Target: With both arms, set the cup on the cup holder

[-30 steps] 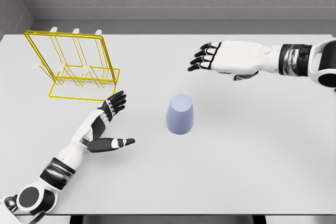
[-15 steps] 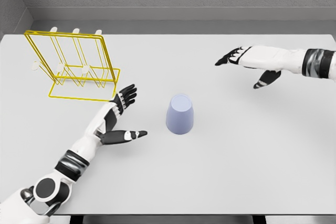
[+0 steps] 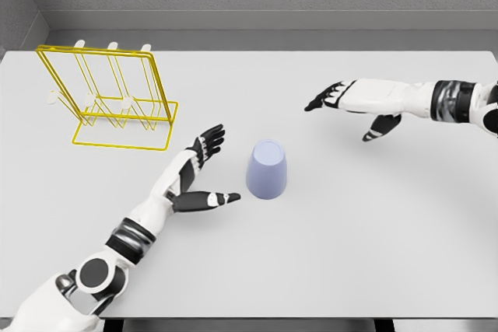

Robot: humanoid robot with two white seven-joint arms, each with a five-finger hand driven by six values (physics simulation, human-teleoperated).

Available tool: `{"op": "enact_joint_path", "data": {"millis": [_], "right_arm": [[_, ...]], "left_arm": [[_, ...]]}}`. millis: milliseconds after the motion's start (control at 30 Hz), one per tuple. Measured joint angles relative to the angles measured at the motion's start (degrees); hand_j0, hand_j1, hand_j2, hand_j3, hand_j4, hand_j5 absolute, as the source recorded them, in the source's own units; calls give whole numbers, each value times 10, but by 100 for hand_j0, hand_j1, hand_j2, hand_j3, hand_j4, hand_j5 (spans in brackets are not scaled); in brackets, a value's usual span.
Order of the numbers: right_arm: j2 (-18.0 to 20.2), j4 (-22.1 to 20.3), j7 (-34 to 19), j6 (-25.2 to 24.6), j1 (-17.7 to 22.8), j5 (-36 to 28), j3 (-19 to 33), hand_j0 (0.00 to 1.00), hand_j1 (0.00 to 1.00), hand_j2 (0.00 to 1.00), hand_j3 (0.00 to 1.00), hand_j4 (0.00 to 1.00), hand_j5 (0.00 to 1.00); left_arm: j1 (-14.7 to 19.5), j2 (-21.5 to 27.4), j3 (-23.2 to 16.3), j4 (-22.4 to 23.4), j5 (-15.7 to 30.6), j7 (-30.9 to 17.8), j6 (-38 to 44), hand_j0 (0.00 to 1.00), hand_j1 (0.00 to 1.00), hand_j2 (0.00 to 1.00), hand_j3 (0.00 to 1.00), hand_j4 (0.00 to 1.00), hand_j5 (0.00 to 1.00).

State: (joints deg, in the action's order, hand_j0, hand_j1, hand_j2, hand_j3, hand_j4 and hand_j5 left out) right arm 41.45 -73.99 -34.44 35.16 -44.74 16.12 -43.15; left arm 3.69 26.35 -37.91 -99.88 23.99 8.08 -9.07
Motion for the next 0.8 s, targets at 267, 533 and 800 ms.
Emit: {"op": "enact_joint_path", "data": {"millis": [267,533,800], "right_arm": [[-16,7,11,0,-6,-8,3,100,100,100,100,100,100],[-7,3,23,0,44,-12,70,100,100,100,100,100,100],[15,3,32,0,48,-13,103,100,100,100,100,100,100]], "left_arm": [[17,-17,-7,7,-6,0,27,100,100,100,100,100,100],[33,-37,-14,14,-22,0,60,100,100,100,100,100,100],[36,-46,-29,24,-27,0,67,100,100,100,100,100,100]]}}
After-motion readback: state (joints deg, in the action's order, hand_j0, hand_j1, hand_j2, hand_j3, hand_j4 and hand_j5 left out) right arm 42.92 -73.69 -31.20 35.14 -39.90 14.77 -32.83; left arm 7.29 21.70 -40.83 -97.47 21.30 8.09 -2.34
